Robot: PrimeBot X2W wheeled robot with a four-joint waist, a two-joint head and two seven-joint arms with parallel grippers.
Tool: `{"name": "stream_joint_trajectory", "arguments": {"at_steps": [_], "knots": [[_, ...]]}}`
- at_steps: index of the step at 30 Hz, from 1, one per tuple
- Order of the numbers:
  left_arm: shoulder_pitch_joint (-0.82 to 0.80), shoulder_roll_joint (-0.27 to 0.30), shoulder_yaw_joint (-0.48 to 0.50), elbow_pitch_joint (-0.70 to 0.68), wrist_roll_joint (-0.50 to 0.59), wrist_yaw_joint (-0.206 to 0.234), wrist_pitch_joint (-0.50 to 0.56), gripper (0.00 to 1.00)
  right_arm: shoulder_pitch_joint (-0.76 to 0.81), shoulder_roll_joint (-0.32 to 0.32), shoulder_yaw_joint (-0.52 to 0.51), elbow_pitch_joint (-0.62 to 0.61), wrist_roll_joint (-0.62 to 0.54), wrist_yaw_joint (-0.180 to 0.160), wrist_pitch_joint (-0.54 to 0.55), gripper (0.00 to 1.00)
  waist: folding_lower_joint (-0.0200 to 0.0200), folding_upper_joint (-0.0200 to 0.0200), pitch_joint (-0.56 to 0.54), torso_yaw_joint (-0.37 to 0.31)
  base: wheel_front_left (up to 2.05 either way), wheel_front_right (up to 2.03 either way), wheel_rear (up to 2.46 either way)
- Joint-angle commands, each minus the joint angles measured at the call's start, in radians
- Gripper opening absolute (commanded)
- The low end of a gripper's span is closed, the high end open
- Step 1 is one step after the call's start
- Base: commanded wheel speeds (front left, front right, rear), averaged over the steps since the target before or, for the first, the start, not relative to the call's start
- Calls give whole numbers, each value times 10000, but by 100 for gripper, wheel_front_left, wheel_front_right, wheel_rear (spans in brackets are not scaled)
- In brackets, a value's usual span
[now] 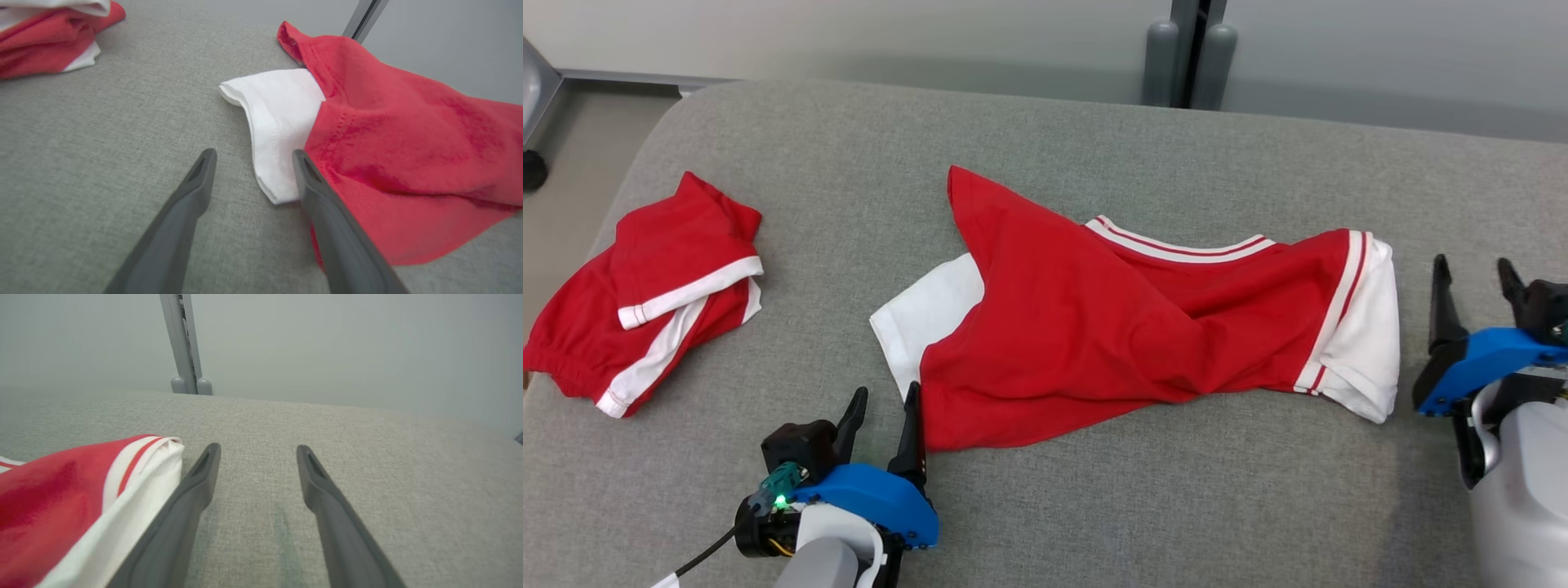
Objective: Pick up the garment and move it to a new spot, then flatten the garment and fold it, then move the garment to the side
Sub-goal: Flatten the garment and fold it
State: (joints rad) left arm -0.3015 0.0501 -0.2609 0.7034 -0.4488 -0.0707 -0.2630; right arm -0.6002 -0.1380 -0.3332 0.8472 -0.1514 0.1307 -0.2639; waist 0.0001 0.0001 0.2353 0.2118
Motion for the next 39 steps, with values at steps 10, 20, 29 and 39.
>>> {"name": "stream_joint_trajectory", "arguments": {"at_steps": [10, 20, 29, 39], "knots": [[-32, 3, 143, -124, 46, 46, -27, 100, 724, 604, 125, -1259, -283, -1, -7, 100, -1, -1, -137, -378, 0, 0, 0], [-46, 5, 48, -198, 2, 17, -26, 100, 1845, 819, 3262, -2070, 830, -1, -5, 100, -1, -1, -135, -503, 0, 0, 0], [13, 2, -2, -207, -35, -31, -26, 100, 1540, 804, 2944, -1156, -3, -1, -7, 100, -1, -1, -107, -44, 0, 0, 0], [177, 3, 87, -291, 14, 63, -26, 100, 1636, 861, 1994, -1420, -197, -1, -7, 0, -1, -1, -294, -140, 0, 0, 0]]}}
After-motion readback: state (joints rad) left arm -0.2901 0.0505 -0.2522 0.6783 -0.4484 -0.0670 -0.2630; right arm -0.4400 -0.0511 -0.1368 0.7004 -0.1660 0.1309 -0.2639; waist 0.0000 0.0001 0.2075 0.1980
